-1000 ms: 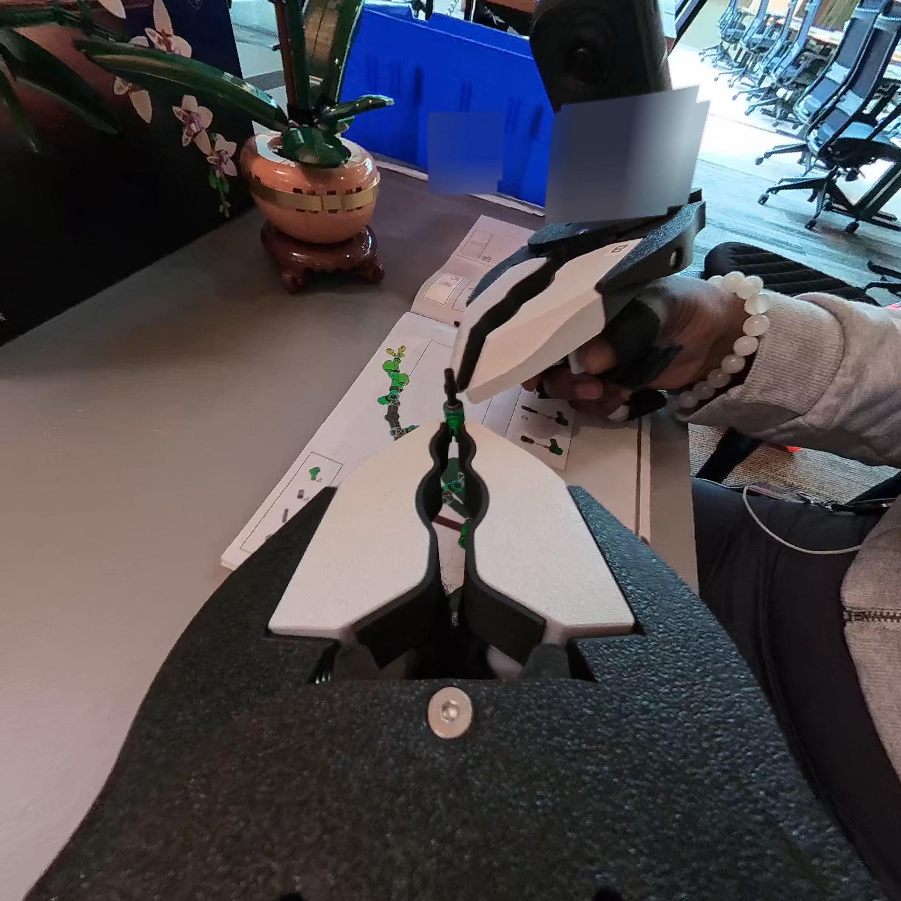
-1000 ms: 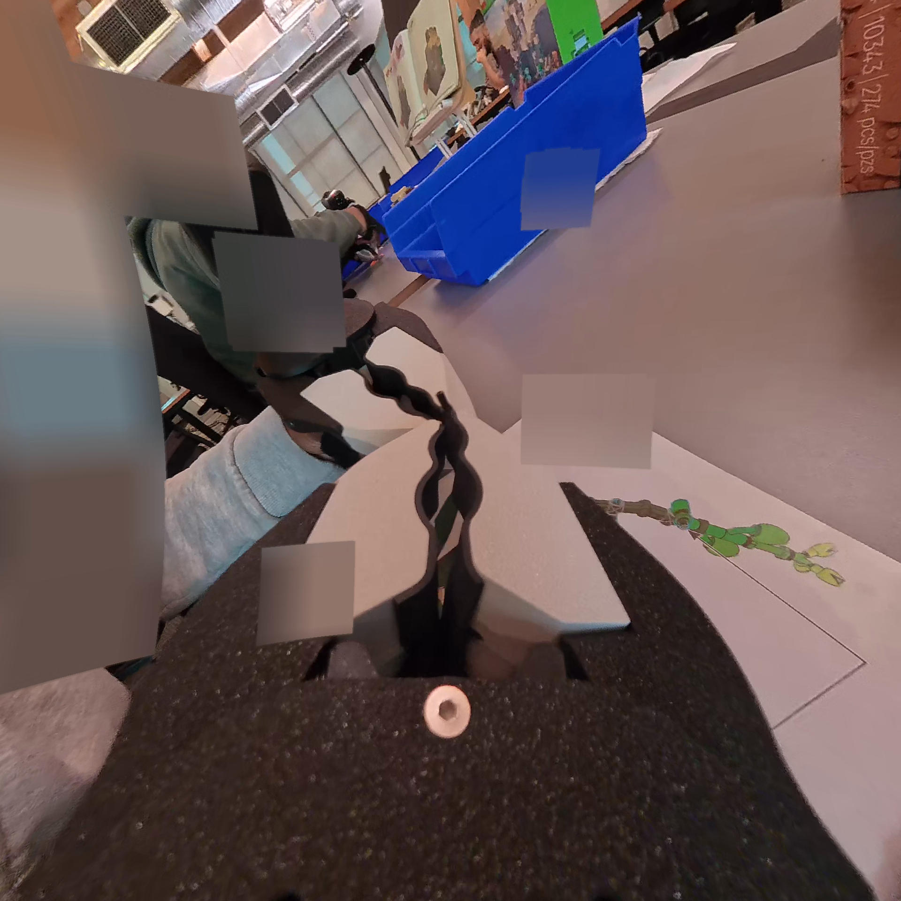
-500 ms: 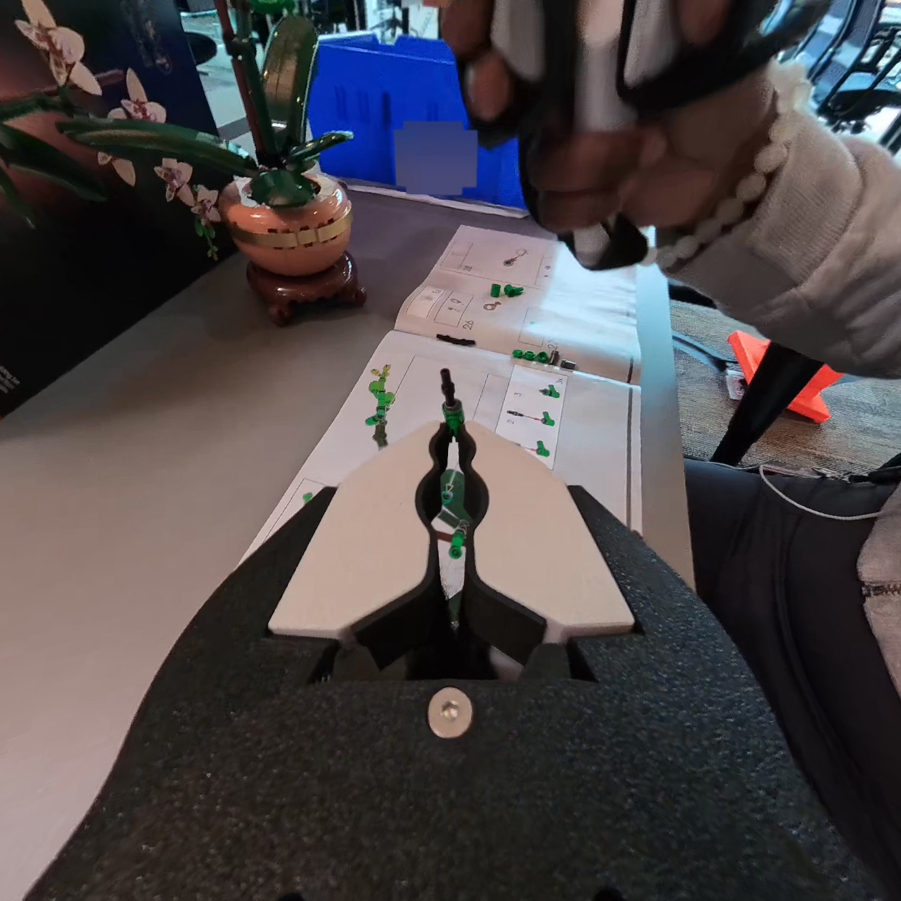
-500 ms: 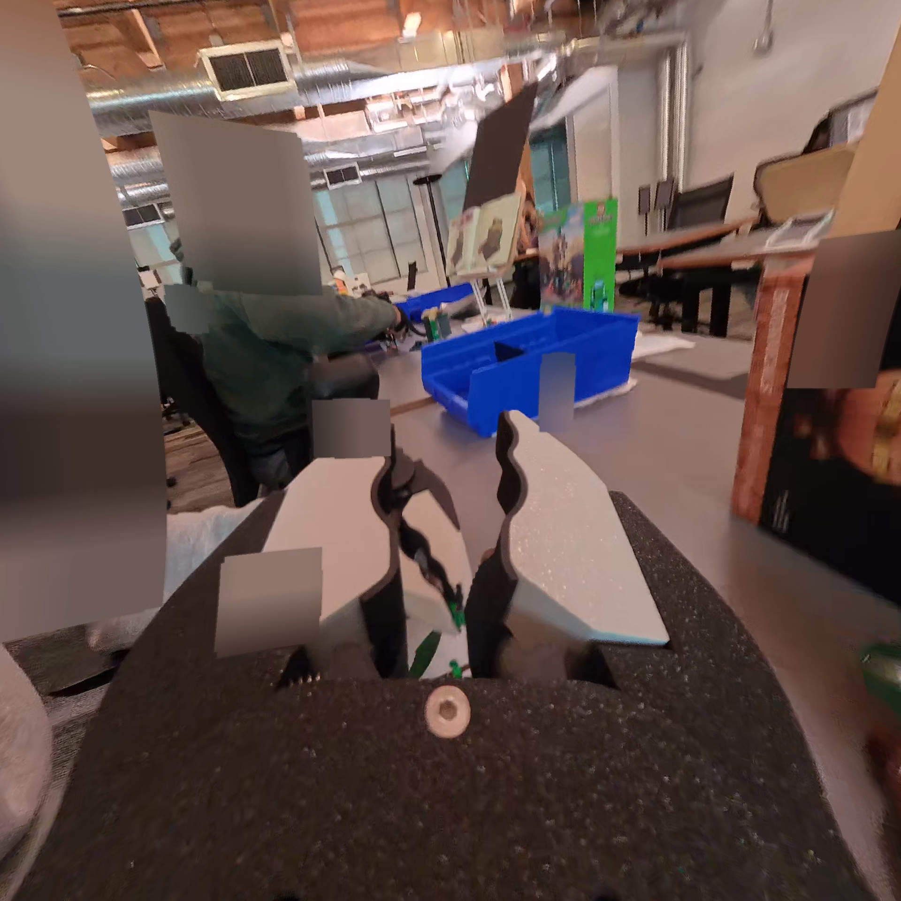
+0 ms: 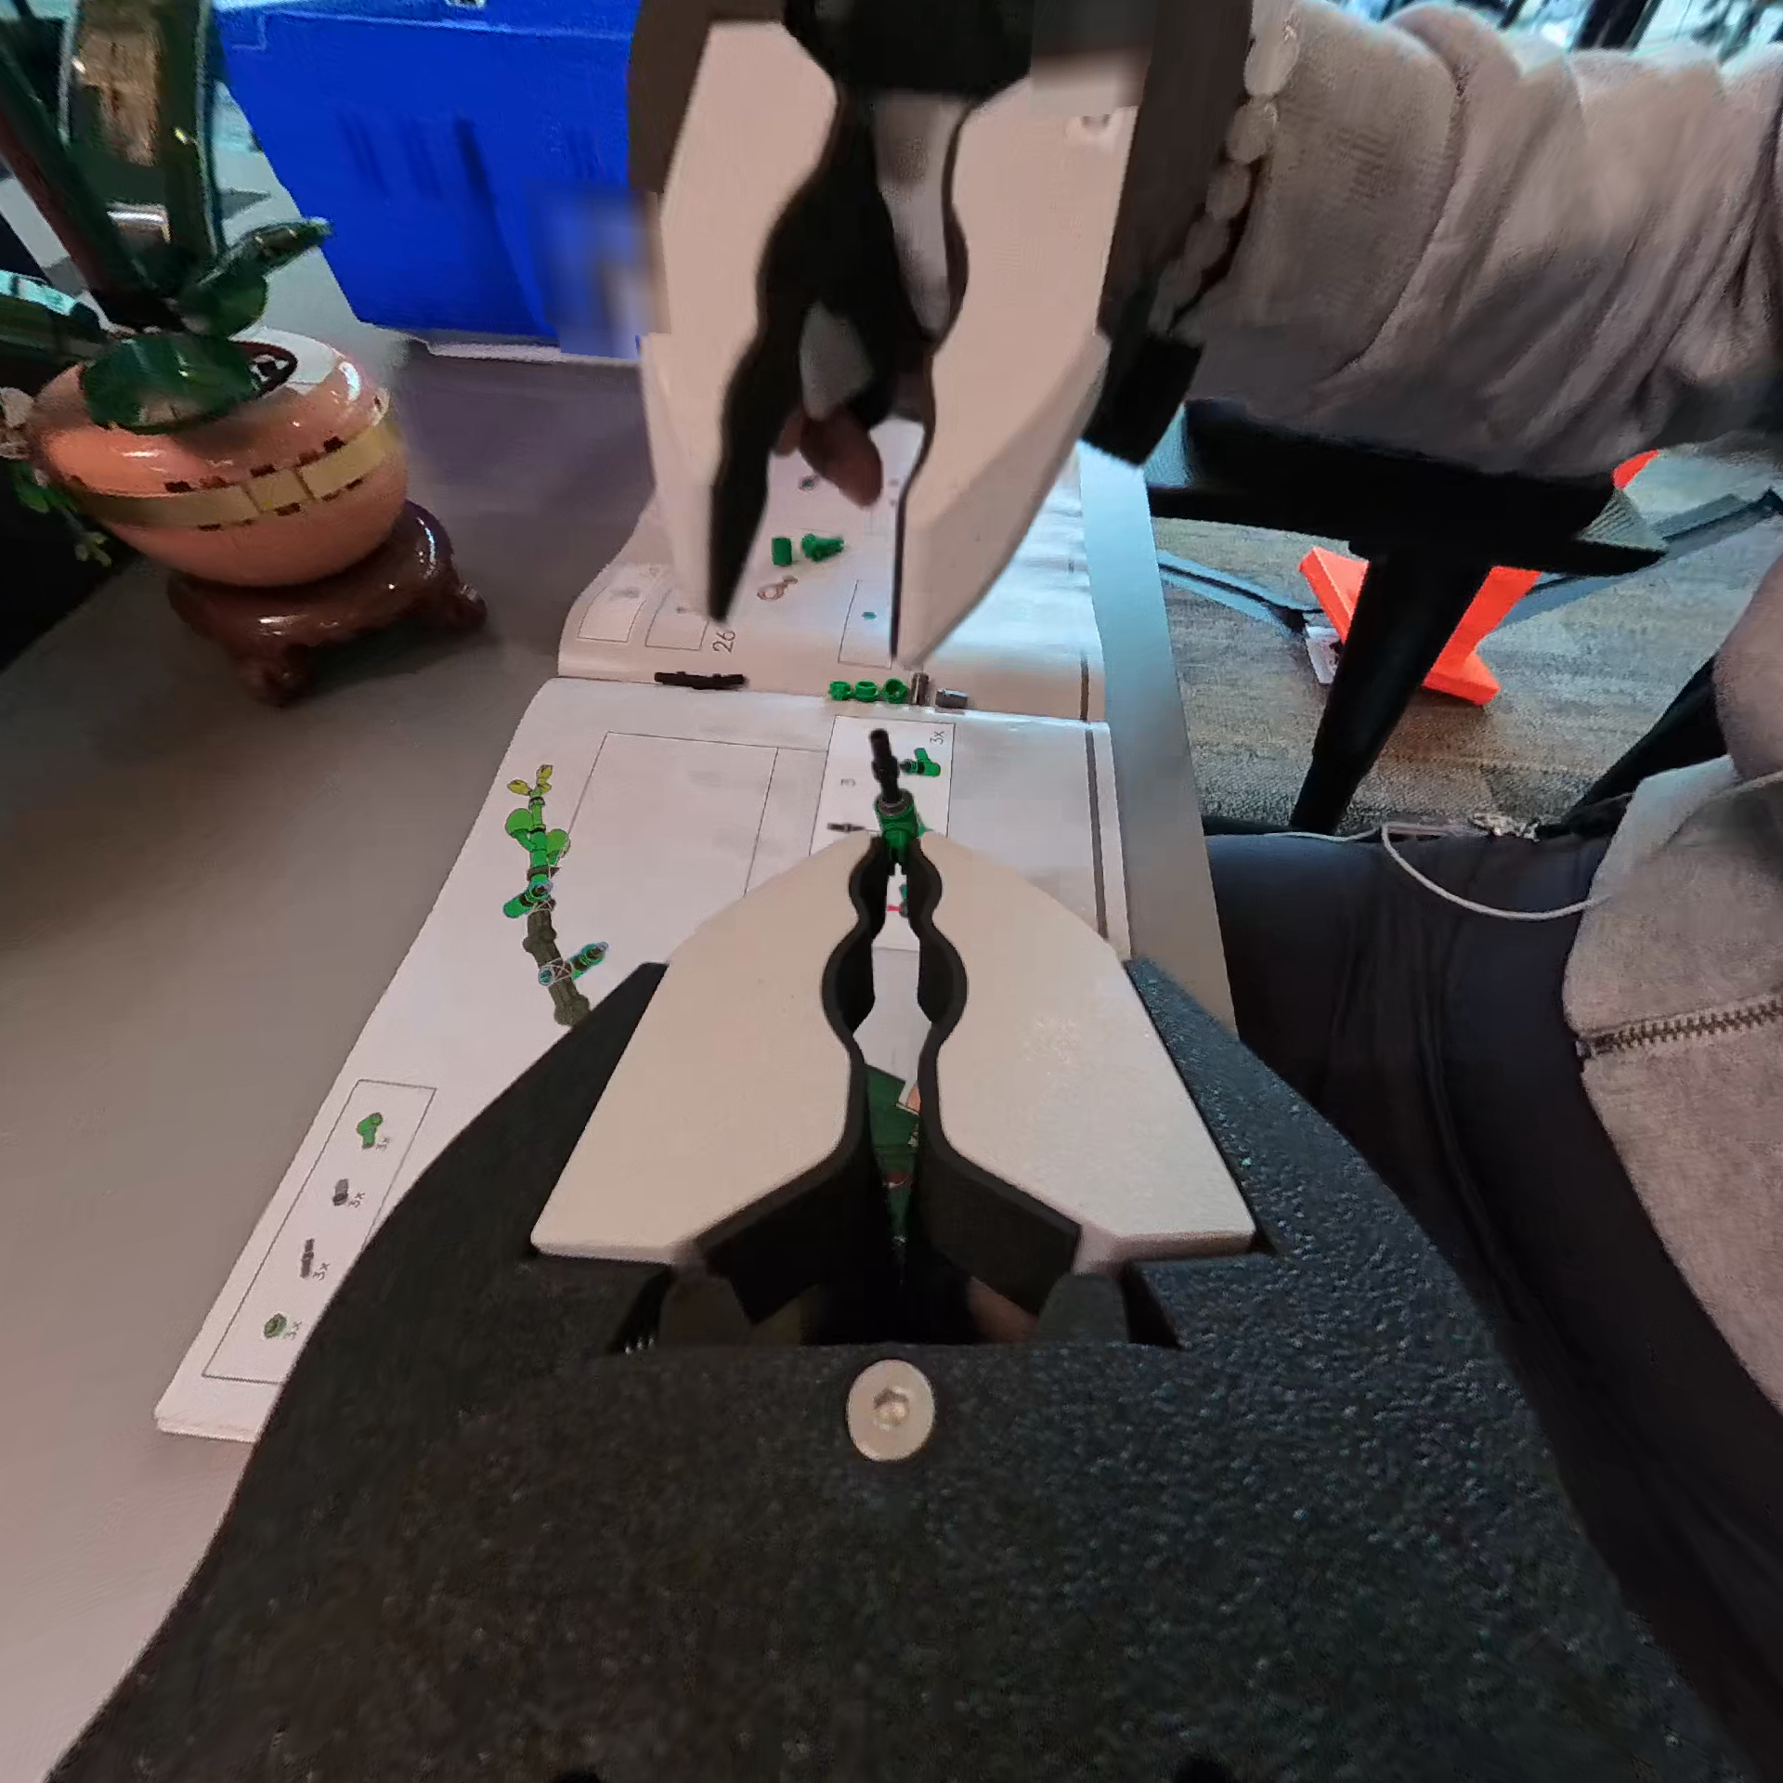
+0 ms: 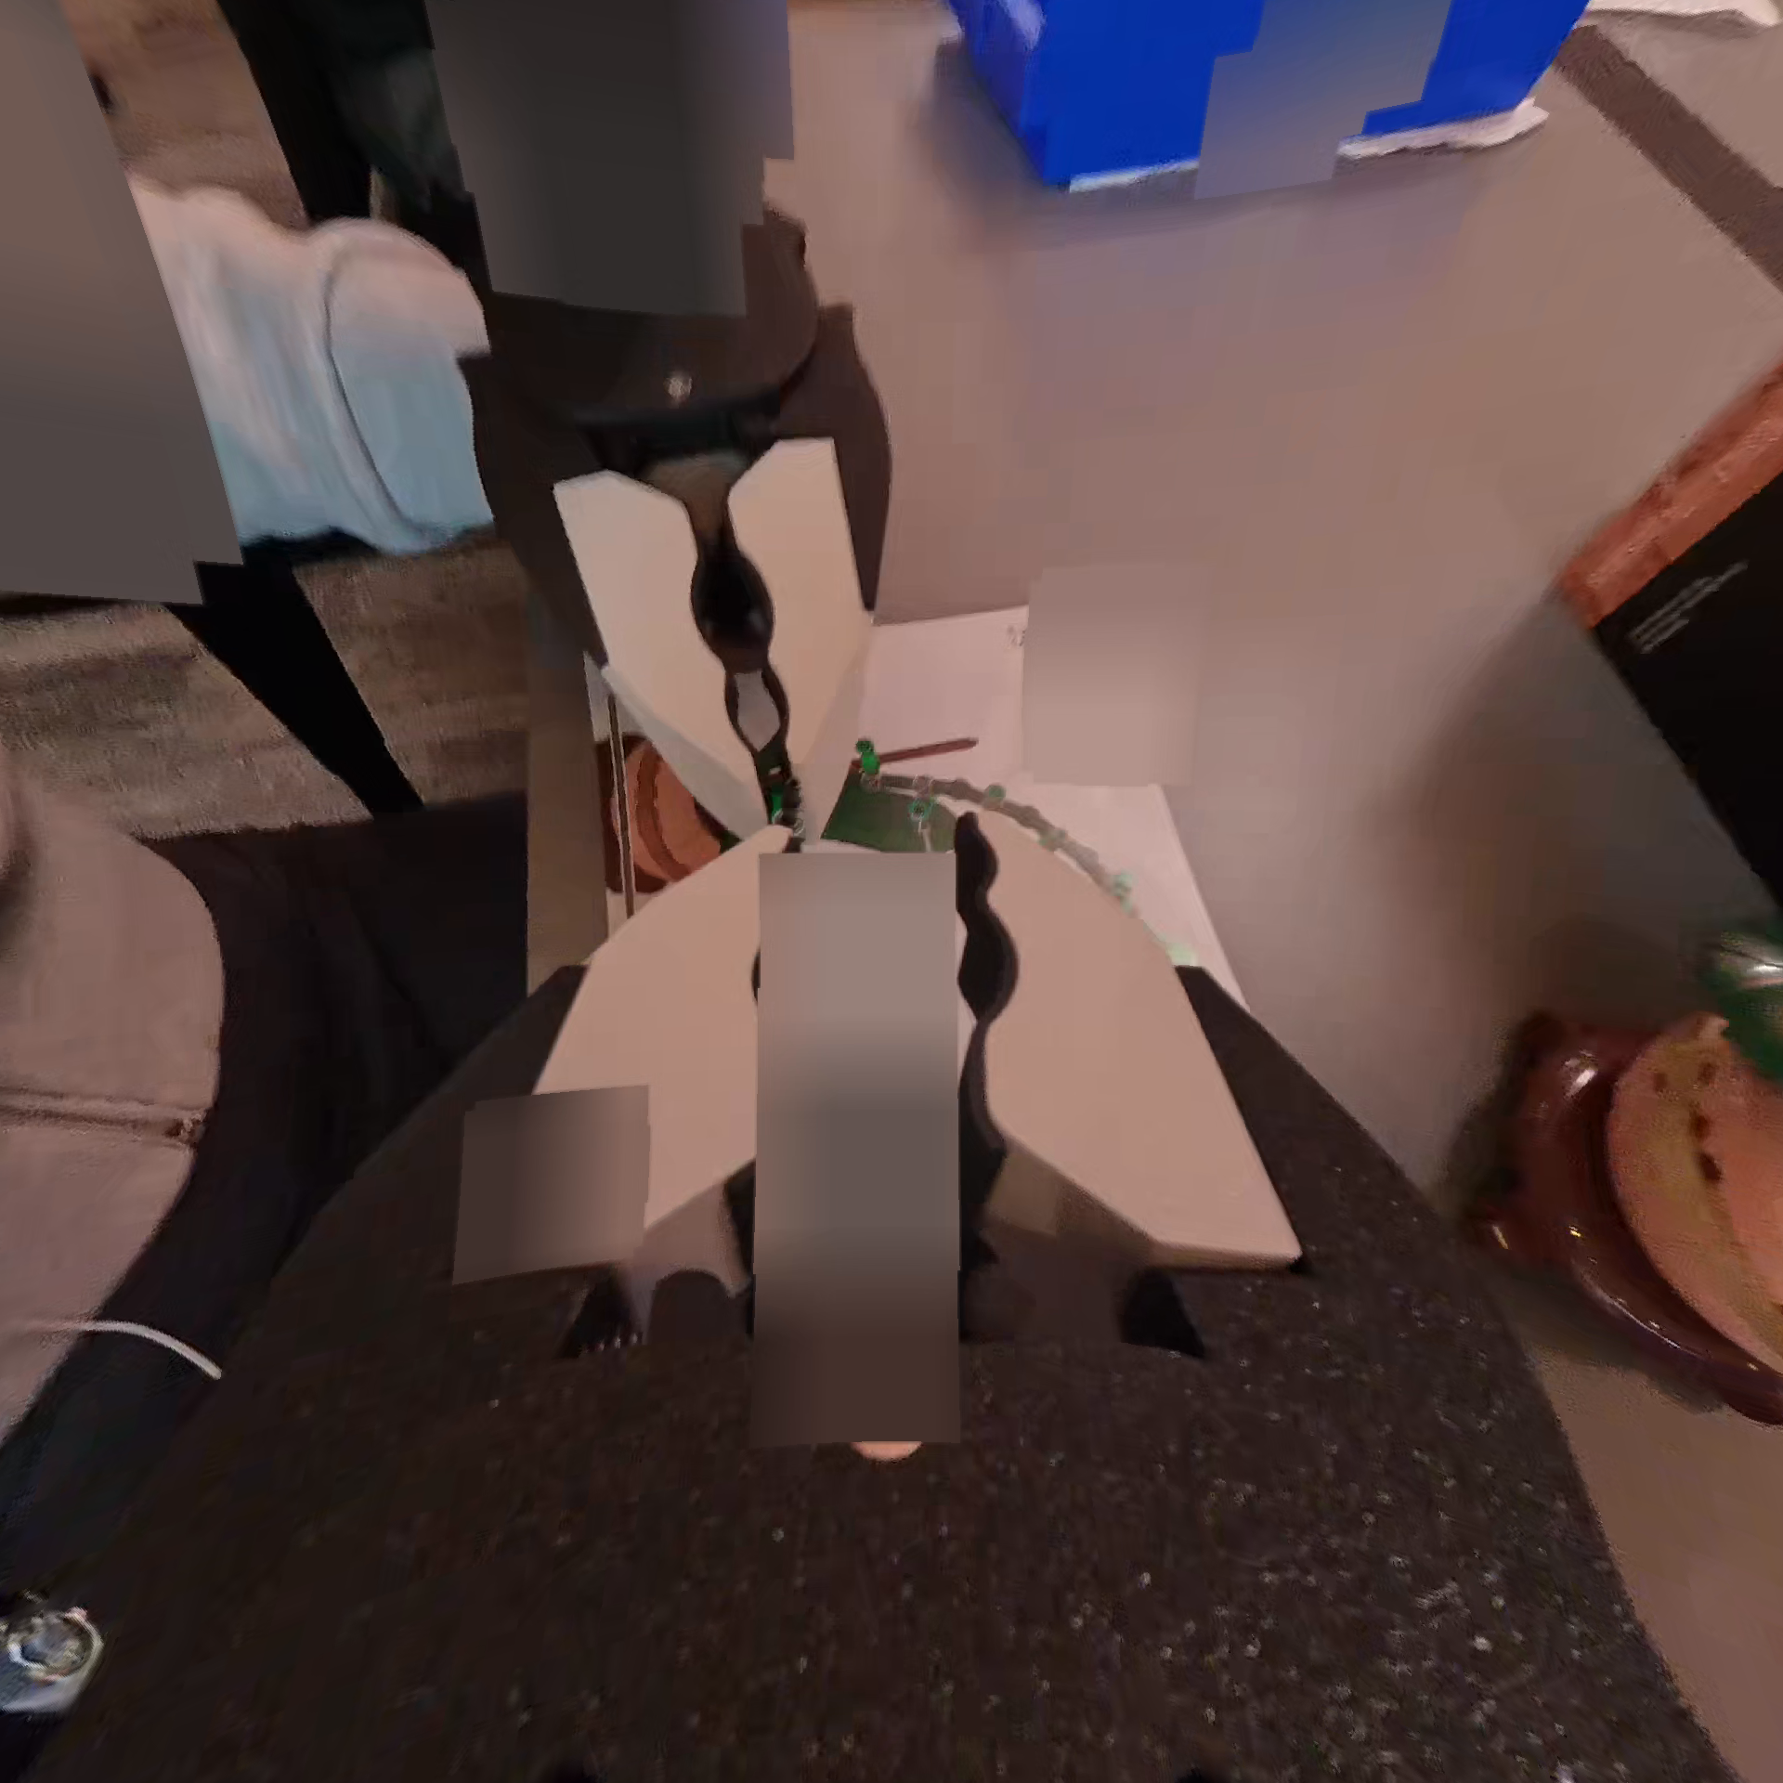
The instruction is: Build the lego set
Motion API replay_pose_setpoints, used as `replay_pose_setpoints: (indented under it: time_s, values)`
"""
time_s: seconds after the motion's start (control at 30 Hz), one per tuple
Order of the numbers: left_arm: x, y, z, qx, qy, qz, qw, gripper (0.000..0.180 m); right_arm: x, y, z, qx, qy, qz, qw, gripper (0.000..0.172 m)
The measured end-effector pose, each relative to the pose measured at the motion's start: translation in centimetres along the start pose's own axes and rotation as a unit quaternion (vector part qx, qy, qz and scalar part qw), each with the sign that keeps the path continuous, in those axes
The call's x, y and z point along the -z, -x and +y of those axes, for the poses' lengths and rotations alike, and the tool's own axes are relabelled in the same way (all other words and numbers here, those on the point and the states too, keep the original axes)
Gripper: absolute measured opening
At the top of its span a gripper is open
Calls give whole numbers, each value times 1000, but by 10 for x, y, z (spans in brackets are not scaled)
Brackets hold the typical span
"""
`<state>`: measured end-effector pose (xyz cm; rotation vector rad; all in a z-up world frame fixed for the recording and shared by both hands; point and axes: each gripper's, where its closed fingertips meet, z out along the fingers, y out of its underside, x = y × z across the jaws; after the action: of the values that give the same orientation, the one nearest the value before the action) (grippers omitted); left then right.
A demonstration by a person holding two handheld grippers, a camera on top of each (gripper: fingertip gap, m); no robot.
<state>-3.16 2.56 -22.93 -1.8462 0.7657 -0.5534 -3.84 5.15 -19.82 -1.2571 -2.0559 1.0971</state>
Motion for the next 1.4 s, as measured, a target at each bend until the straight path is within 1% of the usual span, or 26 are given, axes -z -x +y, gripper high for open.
replay_pose_setpoints:
  time_s: [0.07,0.1,0.17,0.23,0.27,0.4,0.5,0.63,0.7,0.93,1.4]
  values:
    - [-3,-1,6,-9,24,-2,1000,3,-8,11,8,20,14,-24,999,25]
    - [-5,-1,10,-14,43,-5,999,3,-9,13,9,26,19,-28,999,30]
    - [-9,-2,19,-26,76,-8,997,3,-10,17,11,39,33,-36,998,26]
    - [-11,-2,25,-28,98,-8,995,3,-12,21,20,56,72,-40,995,19]
    - [-11,-3,27,-28,108,-7,994,3,-13,22,24,65,92,-39,993,18]
    - [-14,-5,35,-48,136,-7,989,2,-13,24,31,91,155,-36,983,17]
    - [-16,-5,39,-62,151,-11,986,3,-18,26,32,97,193,-54,975,7]
    - [-17,-4,42,-80,161,-18,984,3,-26,21,43,106,241,-70,962,6]
    - [-17,-4,42,-81,161,-18,983,3,-28,22,47,101,248,-80,960,6]
    - [-17,-4,43,-76,162,-15,984,3,-31,20,48,111,255,-68,958,4]
    - [-18,-3,43,-70,163,-12,984,3,-32,20,48,120,272,-68,952,2]
